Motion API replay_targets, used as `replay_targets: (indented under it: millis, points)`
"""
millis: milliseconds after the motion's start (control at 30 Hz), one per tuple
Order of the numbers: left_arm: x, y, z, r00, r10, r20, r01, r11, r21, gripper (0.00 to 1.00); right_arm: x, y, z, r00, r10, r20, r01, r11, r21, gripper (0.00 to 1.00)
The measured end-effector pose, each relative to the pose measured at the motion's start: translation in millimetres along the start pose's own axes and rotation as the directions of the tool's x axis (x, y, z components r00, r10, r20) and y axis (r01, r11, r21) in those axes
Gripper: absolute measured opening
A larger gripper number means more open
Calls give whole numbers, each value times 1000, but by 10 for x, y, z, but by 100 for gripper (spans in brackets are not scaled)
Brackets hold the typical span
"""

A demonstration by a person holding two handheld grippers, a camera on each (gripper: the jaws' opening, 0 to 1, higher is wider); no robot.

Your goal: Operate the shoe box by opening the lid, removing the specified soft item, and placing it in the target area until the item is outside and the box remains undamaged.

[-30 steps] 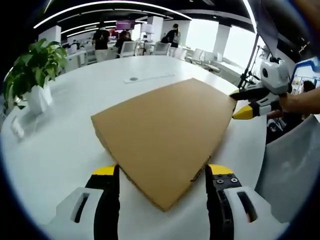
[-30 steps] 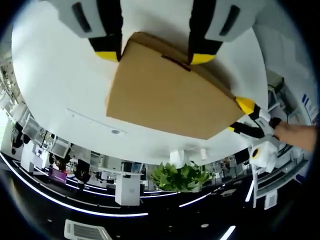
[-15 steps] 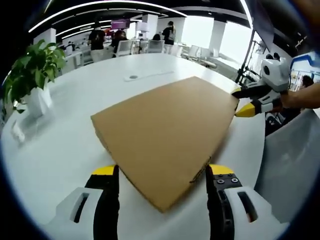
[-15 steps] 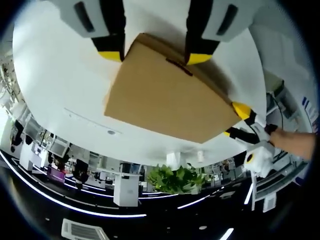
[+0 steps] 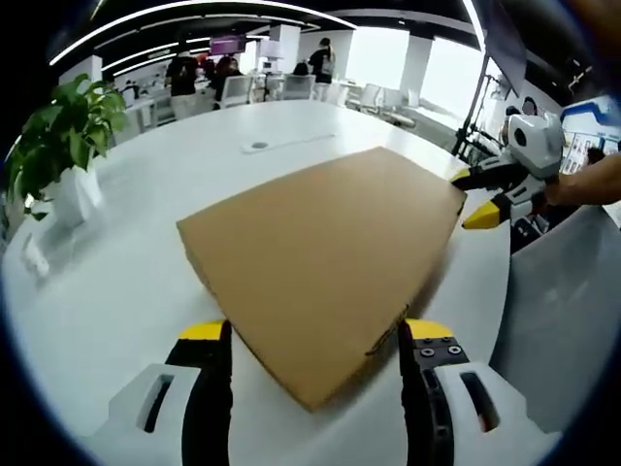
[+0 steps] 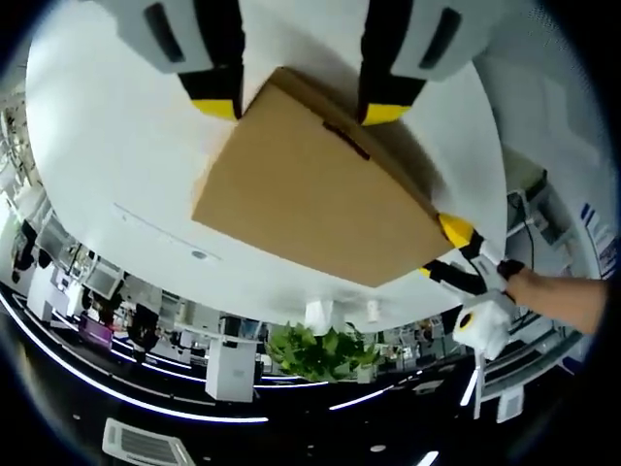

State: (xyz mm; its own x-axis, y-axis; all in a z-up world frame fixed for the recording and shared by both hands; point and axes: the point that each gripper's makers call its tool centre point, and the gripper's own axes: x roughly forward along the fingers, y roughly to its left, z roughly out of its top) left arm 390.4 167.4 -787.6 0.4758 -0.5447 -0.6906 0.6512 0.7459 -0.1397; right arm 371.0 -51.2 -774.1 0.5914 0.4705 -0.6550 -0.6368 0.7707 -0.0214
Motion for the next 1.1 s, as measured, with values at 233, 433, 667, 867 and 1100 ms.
replay_targets:
  millis: [233, 433, 667, 867, 1100]
  points:
    - [-43, 69, -46, 1000, 3, -21, -2, 1000, 16, 71, 20, 125, 5, 1000, 20, -7, -21, 999, -29, 43]
    - [-88, 114, -83, 999, -2, -32, 2, 1000, 21, 71, 25, 191, 17, 1000, 30, -7, -30, 999, -32, 43]
    - [-154, 136, -144, 999, 2, -32, -2, 1000, 16, 71, 44, 257, 39, 999, 38, -4, -38, 999, -22, 43]
    - [-220, 153, -195, 999, 5, -40, -5, 1000, 11, 70, 64, 345, 63, 999, 49, 3, -49, 998, -28, 42]
    - [-293, 123, -218, 999, 8, -35, -7, 1000, 10, 71, 89, 395, 93, 999, 50, 18, -50, 999, -18, 41]
